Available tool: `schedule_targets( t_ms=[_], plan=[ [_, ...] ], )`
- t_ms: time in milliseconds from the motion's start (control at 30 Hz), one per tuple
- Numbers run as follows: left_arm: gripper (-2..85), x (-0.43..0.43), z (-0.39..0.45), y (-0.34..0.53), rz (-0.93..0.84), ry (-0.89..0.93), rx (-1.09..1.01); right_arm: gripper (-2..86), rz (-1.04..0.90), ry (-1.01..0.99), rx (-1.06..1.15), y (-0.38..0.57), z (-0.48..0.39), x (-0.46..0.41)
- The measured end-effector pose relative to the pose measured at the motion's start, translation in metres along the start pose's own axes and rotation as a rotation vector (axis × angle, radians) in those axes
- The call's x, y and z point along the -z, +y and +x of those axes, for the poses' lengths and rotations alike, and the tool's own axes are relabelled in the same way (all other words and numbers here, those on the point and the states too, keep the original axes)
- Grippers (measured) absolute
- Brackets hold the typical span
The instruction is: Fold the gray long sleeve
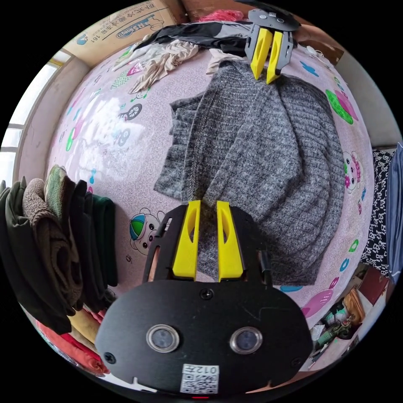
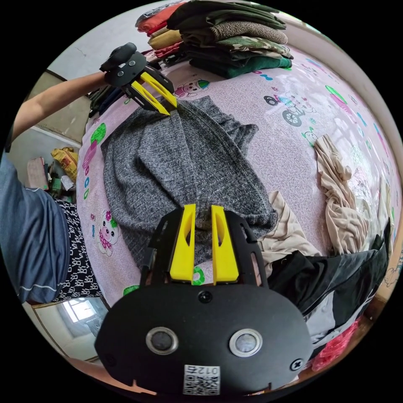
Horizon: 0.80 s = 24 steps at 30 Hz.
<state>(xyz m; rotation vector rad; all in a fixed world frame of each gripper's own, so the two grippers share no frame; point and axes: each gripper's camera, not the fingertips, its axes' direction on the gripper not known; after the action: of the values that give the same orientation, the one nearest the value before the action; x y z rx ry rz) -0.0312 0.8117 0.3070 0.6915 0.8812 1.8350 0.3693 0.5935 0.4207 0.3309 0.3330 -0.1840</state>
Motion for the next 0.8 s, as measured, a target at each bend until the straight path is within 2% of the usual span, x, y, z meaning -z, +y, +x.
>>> schedule_targets(
  t_ms=[167, 367, 500, 800],
  plan=[
    [2.4, -0.016, 0.000, -0.012, -0.004, -0.005, 0.007, 6.2, -0.016, -0.005, 0.015, -0.017, -0.004, -0.011],
    [0.4, -0.035, -0.002, -0.025, -0.092, -0.021, -0.020, 6.6, -0.033, -0.016, 0.023, -0.030, -0.007, -0.016],
    [0.0, -0.027, -0.014, -0.020, -0.057, -0.007, 0.007, 7.4, -0.026, 0.047, 0.032, -0.034, -0.009, -0.012],
    [0.0, -0.011, -0.049, 0.011, -0.029, 0.005, 0.075, 11.0, -0.122, 0.223, 0.235, -0.071, -0.038, -0.025]
  ],
)
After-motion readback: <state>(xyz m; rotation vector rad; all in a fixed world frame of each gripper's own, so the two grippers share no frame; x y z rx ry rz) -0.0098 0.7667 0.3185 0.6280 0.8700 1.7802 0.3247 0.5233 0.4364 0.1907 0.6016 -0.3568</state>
